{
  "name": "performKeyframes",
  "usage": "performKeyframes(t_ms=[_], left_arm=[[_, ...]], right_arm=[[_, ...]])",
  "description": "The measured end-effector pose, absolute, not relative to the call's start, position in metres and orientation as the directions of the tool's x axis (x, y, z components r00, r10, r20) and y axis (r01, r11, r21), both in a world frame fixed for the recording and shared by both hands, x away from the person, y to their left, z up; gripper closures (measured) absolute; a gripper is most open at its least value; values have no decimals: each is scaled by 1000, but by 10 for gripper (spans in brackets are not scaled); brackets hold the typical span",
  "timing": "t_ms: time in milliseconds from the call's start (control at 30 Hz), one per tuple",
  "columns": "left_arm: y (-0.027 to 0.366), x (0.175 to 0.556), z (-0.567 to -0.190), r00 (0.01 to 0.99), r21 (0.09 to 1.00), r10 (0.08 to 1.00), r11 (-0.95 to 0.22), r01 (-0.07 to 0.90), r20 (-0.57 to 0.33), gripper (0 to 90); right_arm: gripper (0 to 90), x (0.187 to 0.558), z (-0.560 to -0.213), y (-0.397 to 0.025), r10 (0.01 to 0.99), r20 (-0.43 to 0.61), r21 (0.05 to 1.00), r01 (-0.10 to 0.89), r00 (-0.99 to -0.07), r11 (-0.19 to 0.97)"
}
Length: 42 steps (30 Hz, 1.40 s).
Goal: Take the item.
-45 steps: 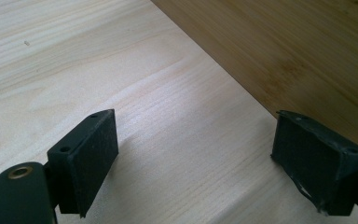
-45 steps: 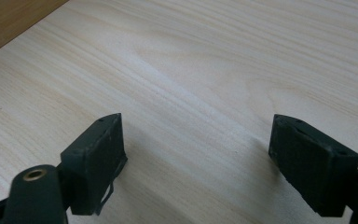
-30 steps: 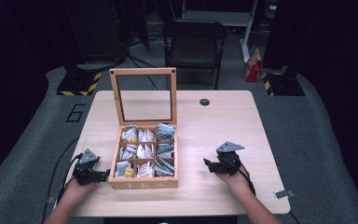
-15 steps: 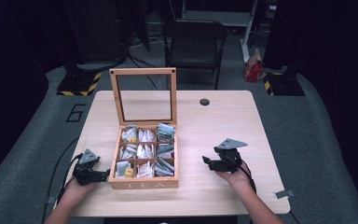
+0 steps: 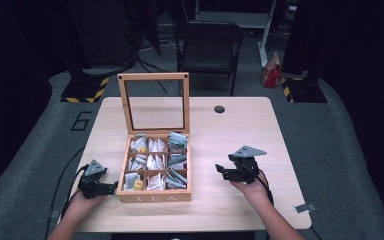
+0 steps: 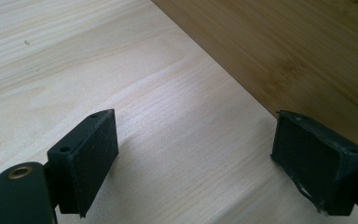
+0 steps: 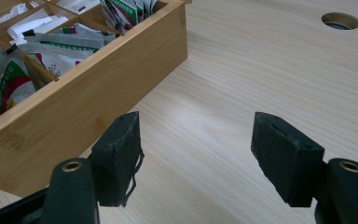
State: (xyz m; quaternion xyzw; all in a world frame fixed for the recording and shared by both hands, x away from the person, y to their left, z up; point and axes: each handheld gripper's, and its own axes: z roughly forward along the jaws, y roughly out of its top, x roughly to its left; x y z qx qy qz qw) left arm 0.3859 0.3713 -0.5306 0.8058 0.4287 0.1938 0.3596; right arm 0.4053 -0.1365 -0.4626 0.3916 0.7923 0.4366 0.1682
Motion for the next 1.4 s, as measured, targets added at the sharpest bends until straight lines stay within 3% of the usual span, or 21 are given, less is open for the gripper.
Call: performKeyframes(t_ms=[400,1400], left_arm=[[371,386,-531,557,746,830,-373,551,4,138],[371,386,-531,557,746,830,-374,551,5,138]], right_arm=[[313,400,-447,-119,721,123,836,463,-682,295],[381,392,-433,-73,616,84,848,380,-783,369]])
